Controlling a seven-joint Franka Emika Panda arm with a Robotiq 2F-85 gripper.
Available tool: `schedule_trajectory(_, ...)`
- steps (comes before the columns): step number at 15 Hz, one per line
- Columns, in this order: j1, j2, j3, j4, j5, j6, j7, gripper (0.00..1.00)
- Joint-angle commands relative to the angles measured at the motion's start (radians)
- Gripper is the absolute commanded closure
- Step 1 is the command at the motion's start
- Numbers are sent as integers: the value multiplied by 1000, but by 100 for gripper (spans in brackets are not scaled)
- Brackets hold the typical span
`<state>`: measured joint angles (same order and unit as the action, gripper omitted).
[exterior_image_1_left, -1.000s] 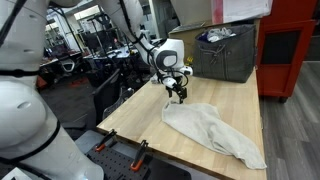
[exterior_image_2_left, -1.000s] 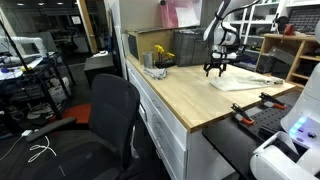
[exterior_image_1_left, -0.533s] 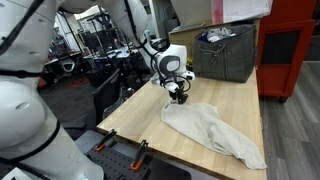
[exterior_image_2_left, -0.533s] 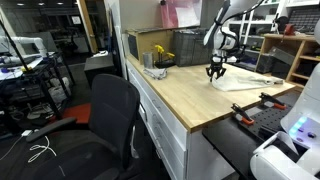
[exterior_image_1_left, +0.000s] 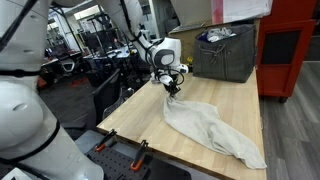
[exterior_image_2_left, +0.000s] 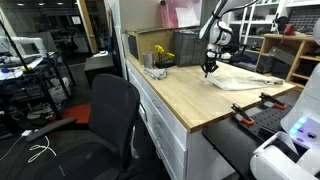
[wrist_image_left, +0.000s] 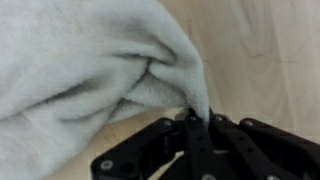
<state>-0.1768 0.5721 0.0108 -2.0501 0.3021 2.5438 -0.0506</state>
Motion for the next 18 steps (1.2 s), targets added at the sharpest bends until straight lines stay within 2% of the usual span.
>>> schedule_trajectory(1,-4,-101,68,-28,44,-43,-28,99)
schedule_trajectory(9,44,-210,180,-29,117,-99,-114,99)
schedule_trajectory(10,47,-221,185,-30,128,-114,-127,96)
schedule_trajectory(11,46,-231,189,-36,140,-123,-153,69)
schedule_trajectory(13,41,-253,185,-49,165,-144,-188,61)
schedule_trajectory(18,19,-298,125,-96,198,-222,-233,24)
